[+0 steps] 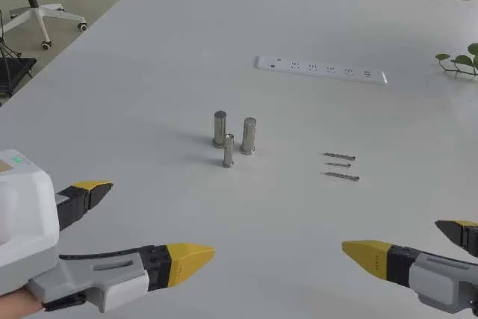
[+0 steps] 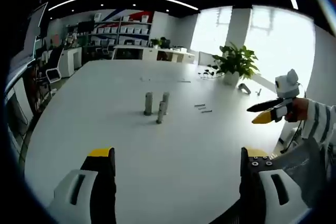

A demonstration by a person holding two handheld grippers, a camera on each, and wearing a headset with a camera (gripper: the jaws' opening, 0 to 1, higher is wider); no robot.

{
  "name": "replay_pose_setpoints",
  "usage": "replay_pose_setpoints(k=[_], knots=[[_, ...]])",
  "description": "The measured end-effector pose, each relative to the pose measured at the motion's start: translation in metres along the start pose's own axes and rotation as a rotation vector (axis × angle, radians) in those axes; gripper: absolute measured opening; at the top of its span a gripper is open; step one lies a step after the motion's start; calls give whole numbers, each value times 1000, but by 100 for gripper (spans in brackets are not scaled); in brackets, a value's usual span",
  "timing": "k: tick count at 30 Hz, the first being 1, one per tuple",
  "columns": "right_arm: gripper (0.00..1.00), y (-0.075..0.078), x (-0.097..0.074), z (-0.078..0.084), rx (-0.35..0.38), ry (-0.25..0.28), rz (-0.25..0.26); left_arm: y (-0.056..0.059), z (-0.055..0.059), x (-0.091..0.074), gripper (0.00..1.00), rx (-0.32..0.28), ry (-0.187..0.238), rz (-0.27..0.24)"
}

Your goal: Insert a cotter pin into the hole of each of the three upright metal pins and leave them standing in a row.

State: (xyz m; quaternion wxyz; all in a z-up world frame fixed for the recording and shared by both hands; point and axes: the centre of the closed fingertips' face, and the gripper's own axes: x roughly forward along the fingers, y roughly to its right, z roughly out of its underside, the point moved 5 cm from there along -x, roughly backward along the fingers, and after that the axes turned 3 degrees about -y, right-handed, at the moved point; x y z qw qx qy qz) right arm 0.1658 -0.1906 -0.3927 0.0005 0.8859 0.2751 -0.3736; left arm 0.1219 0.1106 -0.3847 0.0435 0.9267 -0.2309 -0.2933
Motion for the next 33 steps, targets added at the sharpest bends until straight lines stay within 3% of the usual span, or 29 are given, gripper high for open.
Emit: replay_pose_setpoints(k=[6,15,33], knots=[[90,4,0,2,0,-11,3,0,-2,-1,96,-1,21,-2],[89,11,-1,15,21,-45,4,0,3,3,96,6,-31,12],[88,6,1,16,10,-65,-7,6,6,6,94,8,-52,19]])
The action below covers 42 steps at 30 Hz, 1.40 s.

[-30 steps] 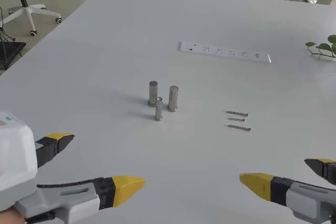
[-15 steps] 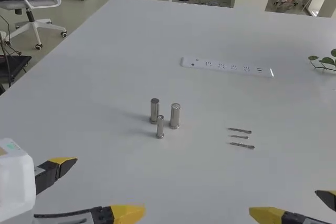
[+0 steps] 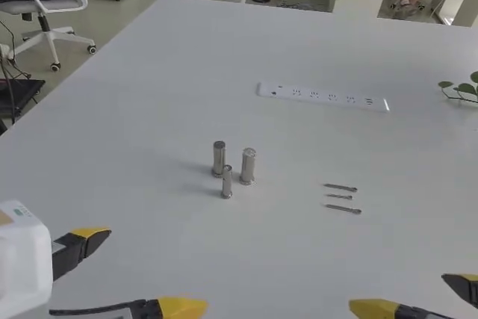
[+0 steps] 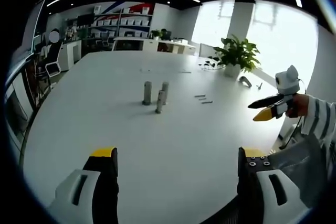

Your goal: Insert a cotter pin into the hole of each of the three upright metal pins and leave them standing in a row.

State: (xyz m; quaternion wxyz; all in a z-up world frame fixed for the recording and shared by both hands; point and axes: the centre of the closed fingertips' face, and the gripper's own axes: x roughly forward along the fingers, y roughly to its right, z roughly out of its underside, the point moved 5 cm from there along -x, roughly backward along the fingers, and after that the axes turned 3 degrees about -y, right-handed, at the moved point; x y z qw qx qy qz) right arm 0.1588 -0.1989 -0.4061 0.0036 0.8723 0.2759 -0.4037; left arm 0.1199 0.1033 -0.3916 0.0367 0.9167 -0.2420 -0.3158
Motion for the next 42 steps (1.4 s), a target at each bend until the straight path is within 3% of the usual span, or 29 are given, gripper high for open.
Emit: replay_pose_setpoints(k=[8,17,32,42], knots=[[87,0,-2,2,1,-7,2,1,2,1,94,-4,-6,4],[88,-5,-3,-9,18,31,-16,-1,1,0,94,-7,3,6],[88,-6,-3,-8,4,14,-6,-4,-1,-2,93,-7,7,9],[88,-3,-7,-12,-2,16,9,-14,-6,-1,91,-4,10,6]])
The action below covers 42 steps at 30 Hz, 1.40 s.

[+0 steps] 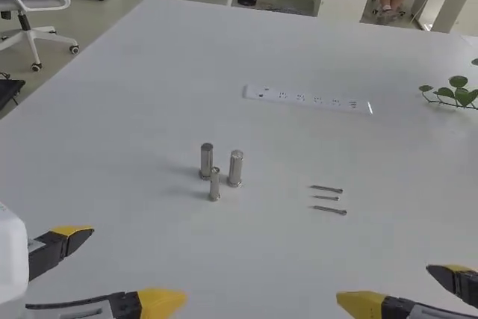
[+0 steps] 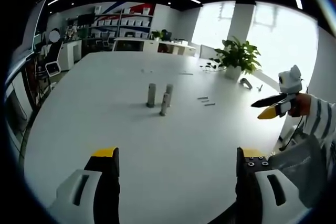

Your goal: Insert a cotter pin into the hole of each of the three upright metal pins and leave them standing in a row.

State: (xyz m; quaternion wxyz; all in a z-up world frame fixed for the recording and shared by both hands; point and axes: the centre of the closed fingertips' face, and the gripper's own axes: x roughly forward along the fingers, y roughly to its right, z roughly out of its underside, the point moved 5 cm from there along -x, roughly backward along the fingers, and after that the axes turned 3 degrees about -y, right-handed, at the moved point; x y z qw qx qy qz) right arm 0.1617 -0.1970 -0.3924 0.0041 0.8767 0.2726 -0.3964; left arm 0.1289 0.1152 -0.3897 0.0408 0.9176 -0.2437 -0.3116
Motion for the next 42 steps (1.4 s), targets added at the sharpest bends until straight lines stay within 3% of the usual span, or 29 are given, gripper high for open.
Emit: replay_pose_setpoints(k=[7,16,20,26,30,38,42], knots=[[87,3,-2,-2,0,3,18,-7,-12,5,90,17,14,-1],[87,5,-4,-2,11,6,37,-14,-41,20,81,-11,94,14],[87,6,-4,0,9,-4,47,-14,-51,29,78,-9,110,24],[87,6,-5,1,13,-5,52,-19,-62,39,74,49,113,23],[87,5,-5,2,15,-7,54,-22,-75,44,68,48,139,51],[87,5,-4,4,18,-12,54,-34,-100,56,56,80,175,39],[87,3,-4,5,22,-16,53,-42,-103,69,46,74,169,14]])
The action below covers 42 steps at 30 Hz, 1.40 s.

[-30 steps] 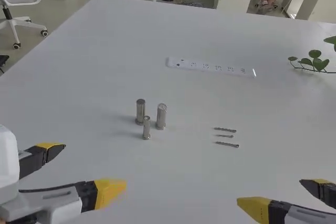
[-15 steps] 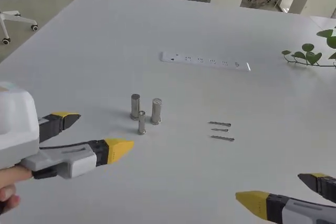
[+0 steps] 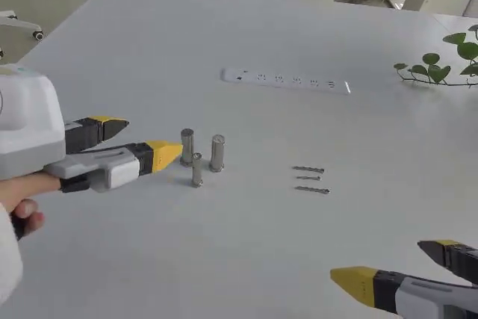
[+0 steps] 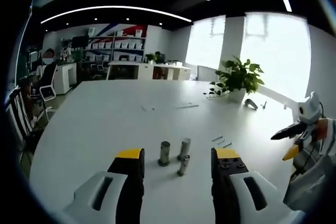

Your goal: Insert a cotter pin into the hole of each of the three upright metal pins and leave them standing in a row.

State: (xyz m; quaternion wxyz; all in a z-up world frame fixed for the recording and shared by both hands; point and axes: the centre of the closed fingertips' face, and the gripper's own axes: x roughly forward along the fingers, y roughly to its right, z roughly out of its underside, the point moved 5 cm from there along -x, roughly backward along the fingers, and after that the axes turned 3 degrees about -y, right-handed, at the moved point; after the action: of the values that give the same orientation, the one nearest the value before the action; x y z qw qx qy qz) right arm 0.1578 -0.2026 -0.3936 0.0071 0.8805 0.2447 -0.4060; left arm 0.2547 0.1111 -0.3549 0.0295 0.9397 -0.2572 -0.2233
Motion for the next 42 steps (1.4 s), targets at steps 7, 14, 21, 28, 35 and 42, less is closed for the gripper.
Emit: replay_pose_setpoints(k=[7,14,21,28,35,42], knots=[[87,-4,1,1,0,-7,0,-9,14,24,36,17,-70,-19],[86,-3,2,4,1,-24,0,-17,22,43,29,23,-109,-43],[86,-2,3,8,8,-40,6,-27,28,55,26,10,-141,-43],[87,0,6,13,21,-57,11,-26,30,67,23,36,-159,-34],[87,-2,9,18,31,-72,0,-22,35,85,22,68,-196,-20],[87,-2,11,20,38,-86,-6,-24,37,96,20,85,-210,-23]])
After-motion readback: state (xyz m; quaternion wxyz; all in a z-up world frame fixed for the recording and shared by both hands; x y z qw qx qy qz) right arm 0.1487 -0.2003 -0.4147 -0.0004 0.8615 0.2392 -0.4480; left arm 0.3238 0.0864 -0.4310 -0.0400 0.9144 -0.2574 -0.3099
